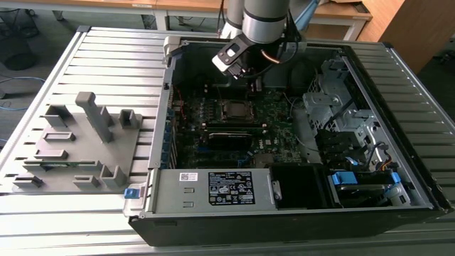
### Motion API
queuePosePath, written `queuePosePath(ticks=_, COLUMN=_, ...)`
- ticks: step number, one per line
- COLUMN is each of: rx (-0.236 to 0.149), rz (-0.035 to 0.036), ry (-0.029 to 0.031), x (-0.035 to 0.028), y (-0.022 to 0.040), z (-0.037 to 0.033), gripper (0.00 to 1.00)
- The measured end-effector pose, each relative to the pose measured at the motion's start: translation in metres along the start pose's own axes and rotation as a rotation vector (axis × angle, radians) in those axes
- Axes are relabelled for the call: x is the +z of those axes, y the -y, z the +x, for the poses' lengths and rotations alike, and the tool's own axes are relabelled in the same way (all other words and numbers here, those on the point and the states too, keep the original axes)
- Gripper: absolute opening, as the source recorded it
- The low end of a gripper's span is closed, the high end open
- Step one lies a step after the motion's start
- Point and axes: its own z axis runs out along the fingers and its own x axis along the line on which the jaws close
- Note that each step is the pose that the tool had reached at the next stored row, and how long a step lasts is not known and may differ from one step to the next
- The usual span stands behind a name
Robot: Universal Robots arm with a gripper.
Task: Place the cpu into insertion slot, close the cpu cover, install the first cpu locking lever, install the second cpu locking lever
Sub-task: 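Close the cpu cover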
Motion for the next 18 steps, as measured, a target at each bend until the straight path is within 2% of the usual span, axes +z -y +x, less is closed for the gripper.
queuePosePath(ticks=3, rx=0.000, rz=-0.0030, ry=0.0000, x=0.0000, y=0.0109, z=0.0000, gripper=0.11)
queuePosePath(ticks=6, rx=0.000, rz=-0.0035, ry=0.0000, x=0.0001, y=0.0162, z=-0.0001, gripper=0.11)
queuePosePath(ticks=10, rx=0.000, rz=-0.0036, ry=0.0000, x=0.0001, y=0.0170, z=-0.0001, gripper=0.11)
queuePosePath(ticks=13, rx=0.000, rz=-0.0036, ry=0.0000, x=0.0002, y=0.0202, z=-0.0001, gripper=0.11)
queuePosePath(ticks=18, rx=0.000, rz=-0.0036, ry=0.0000, x=0.0002, y=0.0208, z=-0.0001, gripper=0.11)
